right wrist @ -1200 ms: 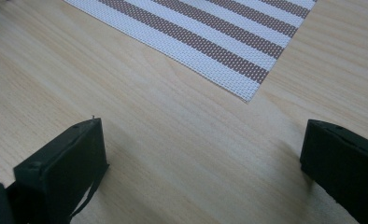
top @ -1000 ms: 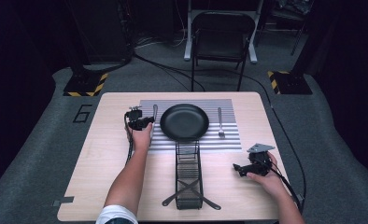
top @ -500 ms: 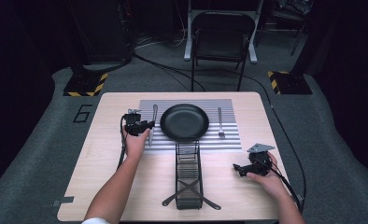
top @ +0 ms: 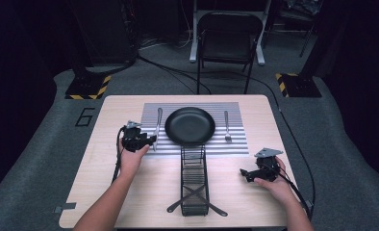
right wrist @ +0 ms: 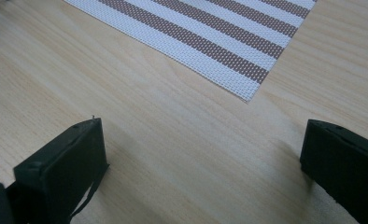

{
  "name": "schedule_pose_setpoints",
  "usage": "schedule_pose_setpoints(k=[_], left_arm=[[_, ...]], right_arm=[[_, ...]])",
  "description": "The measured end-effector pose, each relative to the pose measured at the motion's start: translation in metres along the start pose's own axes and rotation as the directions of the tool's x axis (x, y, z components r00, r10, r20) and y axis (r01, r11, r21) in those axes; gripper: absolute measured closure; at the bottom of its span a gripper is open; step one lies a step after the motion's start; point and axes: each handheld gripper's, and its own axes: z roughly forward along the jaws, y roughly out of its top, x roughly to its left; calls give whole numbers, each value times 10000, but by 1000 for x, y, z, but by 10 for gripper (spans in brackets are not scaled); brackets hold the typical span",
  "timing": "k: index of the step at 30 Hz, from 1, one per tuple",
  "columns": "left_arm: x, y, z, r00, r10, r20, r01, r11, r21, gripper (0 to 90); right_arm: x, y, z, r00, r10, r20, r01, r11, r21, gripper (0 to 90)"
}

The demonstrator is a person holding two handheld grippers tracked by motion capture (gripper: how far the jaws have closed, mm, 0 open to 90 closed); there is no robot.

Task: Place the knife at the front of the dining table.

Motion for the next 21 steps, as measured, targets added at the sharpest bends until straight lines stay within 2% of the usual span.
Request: schedule_pose_setpoints(k=[11, 17, 18, 19, 21], left_arm=[[1, -34, -28, 9975, 693, 139, -698, 9964, 477, 446], [6, -54, -32, 9927, 1195, -171, -1176, 9893, 867, 440], [7, -56, -32, 9924, 1213, -221, -1189, 9890, 884, 440], [8, -59, -31, 9937, 1102, -214, -1083, 9912, 760, 439], [10, -62, -31, 9956, 911, -228, -889, 9923, 860, 434]], right_arm=[[0, 0, 0, 10000, -8, 2, 8, 10000, 1, 0], [0, 0, 0, 10000, -9, 0, 9, 10000, 4, 0], [0, 0, 0, 10000, -13, 0, 13, 10000, 5, 0], [0, 0, 0, 10000, -8, 1, 8, 10000, 4, 0], [0, 0, 0, 10000, -13, 0, 13, 10000, 2, 0]])
